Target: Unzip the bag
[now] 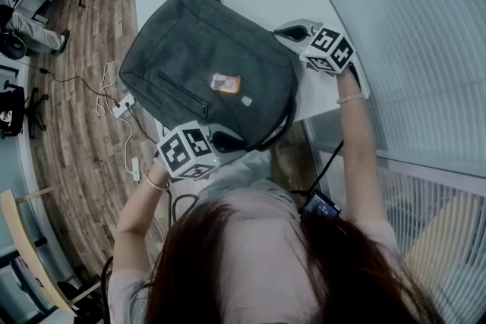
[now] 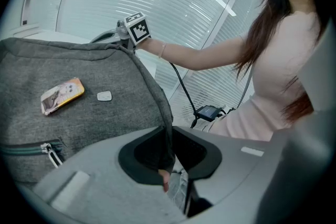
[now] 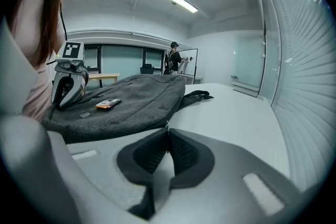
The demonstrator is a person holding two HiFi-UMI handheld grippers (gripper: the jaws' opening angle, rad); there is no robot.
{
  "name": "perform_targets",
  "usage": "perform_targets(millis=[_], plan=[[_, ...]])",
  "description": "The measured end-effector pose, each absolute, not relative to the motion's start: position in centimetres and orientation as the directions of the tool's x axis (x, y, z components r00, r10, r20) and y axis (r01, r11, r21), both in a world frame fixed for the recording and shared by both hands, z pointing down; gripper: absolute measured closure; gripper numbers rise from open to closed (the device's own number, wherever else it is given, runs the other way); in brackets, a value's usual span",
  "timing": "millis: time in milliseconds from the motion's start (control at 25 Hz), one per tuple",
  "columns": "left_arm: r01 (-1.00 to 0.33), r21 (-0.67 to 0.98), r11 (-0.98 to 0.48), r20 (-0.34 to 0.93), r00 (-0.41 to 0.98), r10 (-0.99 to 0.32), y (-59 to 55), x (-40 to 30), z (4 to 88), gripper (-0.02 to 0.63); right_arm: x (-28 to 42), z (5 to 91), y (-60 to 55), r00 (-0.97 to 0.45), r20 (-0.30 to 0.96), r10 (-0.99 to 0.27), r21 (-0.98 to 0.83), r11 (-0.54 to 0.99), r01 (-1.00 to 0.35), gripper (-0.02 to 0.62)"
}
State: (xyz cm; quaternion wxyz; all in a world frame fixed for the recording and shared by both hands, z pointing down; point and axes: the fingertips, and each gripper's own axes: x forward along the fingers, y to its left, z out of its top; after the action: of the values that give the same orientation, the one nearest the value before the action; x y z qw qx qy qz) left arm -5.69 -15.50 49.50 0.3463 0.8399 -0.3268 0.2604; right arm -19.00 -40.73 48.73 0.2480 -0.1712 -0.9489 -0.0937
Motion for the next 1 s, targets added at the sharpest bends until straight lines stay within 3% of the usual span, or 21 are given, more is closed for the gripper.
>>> perform_targets(millis=[1000], plan=[[-0.721,0.411,-0.558,0.667,0.655,-0.355,-15.6,-5.7,49.8,0.549,-23.1,48.9,-41.0,-0.775,0.544,0.321,0.103,0.892,0.441,0.574]])
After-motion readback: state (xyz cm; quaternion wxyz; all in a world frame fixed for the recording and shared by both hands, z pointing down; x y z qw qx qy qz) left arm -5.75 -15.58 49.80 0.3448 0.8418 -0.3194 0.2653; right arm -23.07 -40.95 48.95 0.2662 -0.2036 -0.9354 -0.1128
